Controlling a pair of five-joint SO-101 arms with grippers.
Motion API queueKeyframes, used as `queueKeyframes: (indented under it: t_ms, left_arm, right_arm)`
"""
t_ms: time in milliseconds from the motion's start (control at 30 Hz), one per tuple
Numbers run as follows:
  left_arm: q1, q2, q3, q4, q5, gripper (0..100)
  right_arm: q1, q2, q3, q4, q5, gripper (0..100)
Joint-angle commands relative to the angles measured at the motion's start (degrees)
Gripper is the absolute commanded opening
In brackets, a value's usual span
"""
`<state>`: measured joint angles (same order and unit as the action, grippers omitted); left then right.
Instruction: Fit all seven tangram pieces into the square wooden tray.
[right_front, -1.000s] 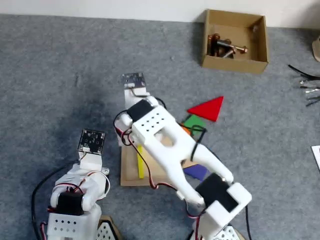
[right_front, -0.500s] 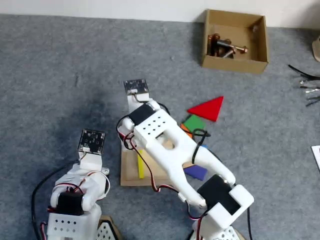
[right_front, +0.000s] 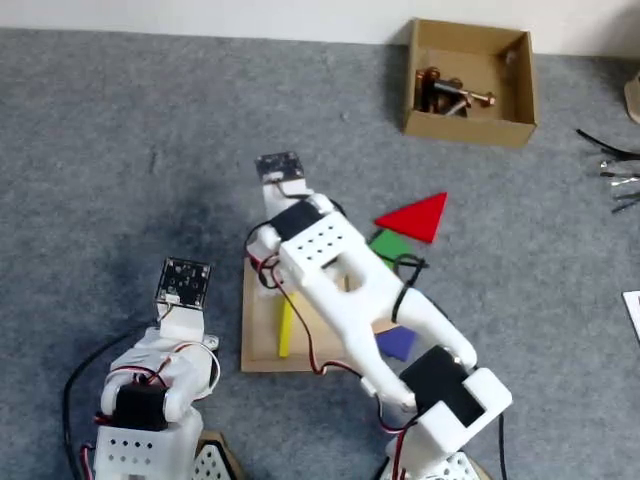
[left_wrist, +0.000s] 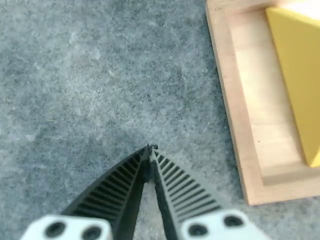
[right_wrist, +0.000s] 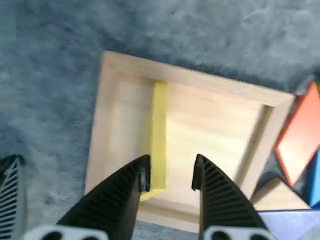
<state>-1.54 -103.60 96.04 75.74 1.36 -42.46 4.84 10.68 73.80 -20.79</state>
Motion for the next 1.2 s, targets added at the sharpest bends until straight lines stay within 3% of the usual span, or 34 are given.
queueKeyframes:
  t_ms: [0,300,467,633,1167]
  left_arm:
    - [0.66,-0.40,1.10,0.35,0.35,1]
    - [0.66,-0.40,1.10,0.35,0.35,1]
    - [0.66,-0.40,1.10,0.35,0.35,1]
    - [0.66,-0.40,1.10,0.35,0.35,1]
    - [0.66,-0.40,1.10,0.35,0.35,1]
  right_arm:
    - [1.71,-3.65,0.84,-0.48,0.97,13.9]
    - [1.71,-3.47,1.63,-0.57,1.14,13.9]
    - [4.62,-3.47,1.71,-0.57,9.85,13.9]
    - [7.60,-3.38,1.80,-0.57,9.41,13.9]
    - [7.43,-3.38,4.53,-0.84,9.23,13.9]
